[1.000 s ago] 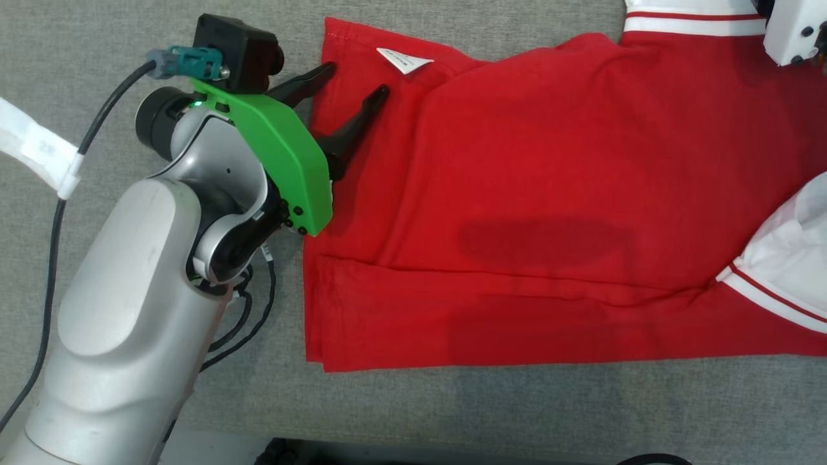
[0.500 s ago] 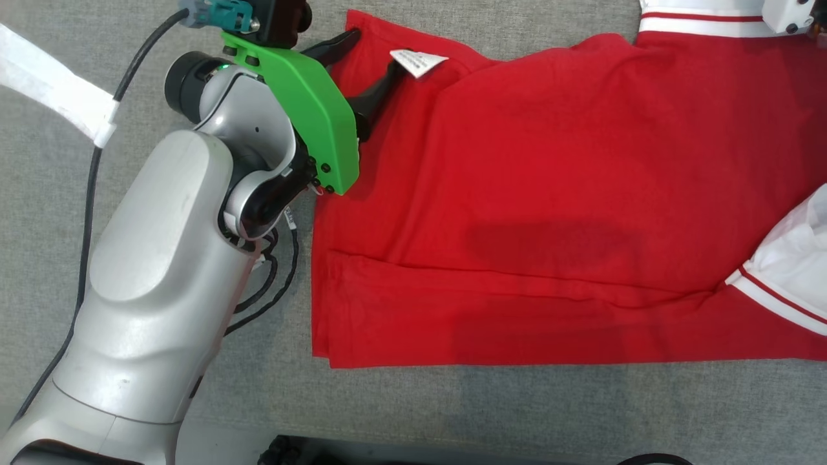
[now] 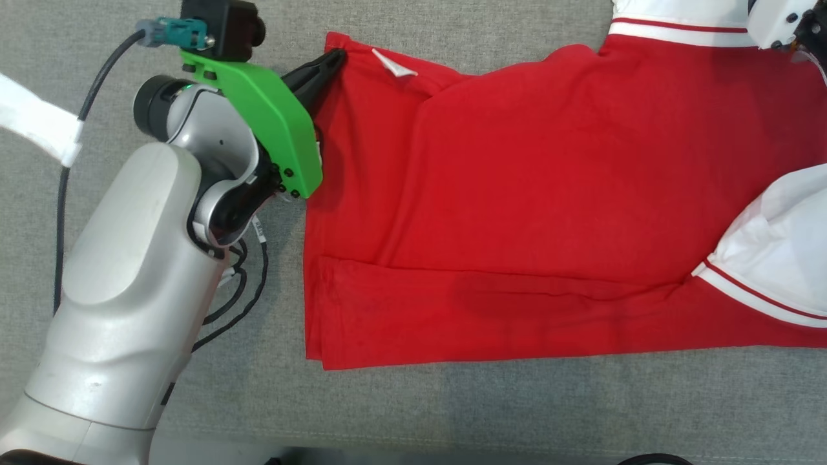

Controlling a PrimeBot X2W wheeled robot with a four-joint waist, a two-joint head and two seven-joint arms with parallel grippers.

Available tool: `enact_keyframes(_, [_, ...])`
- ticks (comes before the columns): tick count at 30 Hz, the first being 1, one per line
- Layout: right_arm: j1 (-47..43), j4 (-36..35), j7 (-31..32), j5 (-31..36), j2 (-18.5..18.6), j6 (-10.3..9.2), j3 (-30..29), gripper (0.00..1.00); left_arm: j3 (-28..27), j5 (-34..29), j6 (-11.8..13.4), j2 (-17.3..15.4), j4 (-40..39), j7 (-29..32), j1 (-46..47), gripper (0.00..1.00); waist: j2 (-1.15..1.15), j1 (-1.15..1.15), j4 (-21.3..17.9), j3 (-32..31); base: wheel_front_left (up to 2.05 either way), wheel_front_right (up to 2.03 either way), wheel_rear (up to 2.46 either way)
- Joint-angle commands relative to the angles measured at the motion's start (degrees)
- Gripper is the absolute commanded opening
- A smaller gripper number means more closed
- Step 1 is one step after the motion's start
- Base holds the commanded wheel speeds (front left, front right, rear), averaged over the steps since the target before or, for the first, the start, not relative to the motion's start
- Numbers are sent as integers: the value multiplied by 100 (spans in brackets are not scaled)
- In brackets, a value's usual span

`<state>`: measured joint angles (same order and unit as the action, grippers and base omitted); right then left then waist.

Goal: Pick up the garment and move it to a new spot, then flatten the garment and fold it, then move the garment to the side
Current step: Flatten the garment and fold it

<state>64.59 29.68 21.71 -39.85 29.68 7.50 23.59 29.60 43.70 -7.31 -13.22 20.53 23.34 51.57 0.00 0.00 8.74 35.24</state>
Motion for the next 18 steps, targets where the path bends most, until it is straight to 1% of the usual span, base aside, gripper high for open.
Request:
enact_keyframes(1, [-161, -26, -113, -99, 92, -3, -14, 0, -69, 60, -11, -97, -39, -65, -117, 0, 0, 0, -89, -192, 0, 0, 0])
enact_keyframes(6, [-297, -155, -394, -353, 259, -3, -118, 0, -222, 140, 76, -249, -130, -179, -287, 0, 0, 0, -159, -345, 0, 0, 0])
enact_keyframes(11, [-651, -513, -706, -691, 426, -3, -120, 0, -300, 156, 138, -371, -329, -292, -594, 0, 0, 0, -264, -580, 0, 0, 0])
enact_keyframes(15, [-1151, -971, -993, -958, 564, -3, -153, 0, -360, 73, 278, -507, -677, -501, -1010, 0, 0, 0, -383, -817, 0, 0, 0])
enact_keyframes(18, [-1717, -1402, -1182, -1123, 736, -3, -223, 0, -392, 12, 454, -625, -1087, -662, -1437, 0, 0, 0, -467, -1000, 0, 0, 0])
